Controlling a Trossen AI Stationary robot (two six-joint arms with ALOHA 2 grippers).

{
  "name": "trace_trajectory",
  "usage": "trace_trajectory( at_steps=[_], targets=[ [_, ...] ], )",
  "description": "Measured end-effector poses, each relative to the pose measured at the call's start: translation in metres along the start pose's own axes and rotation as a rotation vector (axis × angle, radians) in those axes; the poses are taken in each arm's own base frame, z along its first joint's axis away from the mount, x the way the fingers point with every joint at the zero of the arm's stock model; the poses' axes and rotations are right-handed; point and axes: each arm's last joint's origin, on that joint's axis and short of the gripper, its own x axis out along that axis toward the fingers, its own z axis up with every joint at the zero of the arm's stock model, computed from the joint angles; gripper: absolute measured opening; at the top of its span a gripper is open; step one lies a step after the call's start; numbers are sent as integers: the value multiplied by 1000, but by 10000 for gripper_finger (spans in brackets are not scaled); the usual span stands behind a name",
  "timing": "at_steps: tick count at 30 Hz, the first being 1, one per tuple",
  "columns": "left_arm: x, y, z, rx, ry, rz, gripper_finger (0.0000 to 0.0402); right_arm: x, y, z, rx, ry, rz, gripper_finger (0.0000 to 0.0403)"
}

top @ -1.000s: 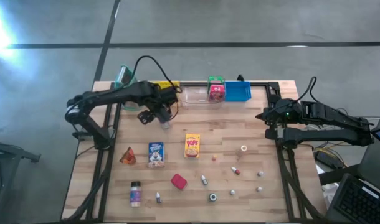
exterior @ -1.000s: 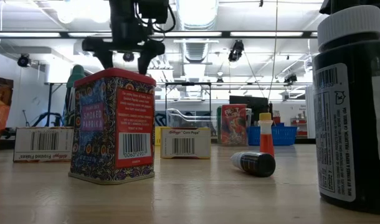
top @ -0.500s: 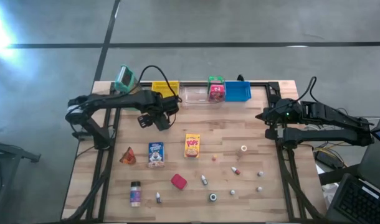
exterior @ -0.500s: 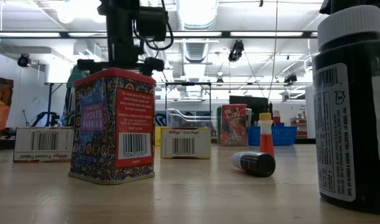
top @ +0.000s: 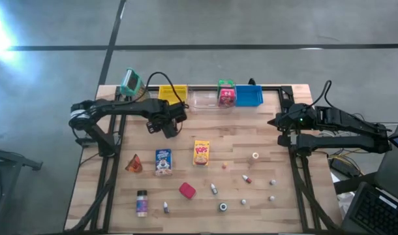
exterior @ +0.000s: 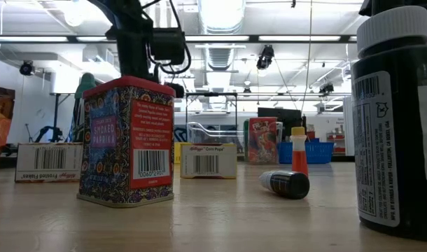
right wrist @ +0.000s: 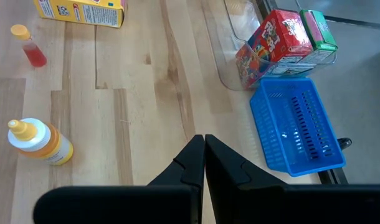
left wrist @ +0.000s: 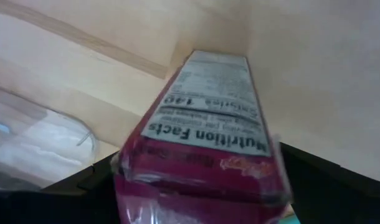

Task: Pick & Place Kitchen Items
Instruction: Put the purple cereal box into the transparent bin

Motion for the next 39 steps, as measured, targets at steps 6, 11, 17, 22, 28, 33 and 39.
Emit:
trace_trajectory(
  at_steps=[6,11,17,22,28,33,39],
  targets=[
    [7,-2,-6,6,13,3,345,0,0,0,0,0,0,8],
    [8,1,-10,-4,14,36,345,0,0,0,0,0,0,8],
    [17,2,-8,-8,4,4,321,0,0,0,0,0,0,8],
    [27,4,-6,-4,3,-27,271,0,0,0,0,0,0,8],
    [27,4,-6,-1,13,-24,215,0,0,0,0,0,-1,8],
    [27,4,-6,-10,18,-24,183,0,0,0,0,0,0,8],
    [26,3,-6,-82,25,-21,171,0,0,0,0,0,0,8]
  ],
)
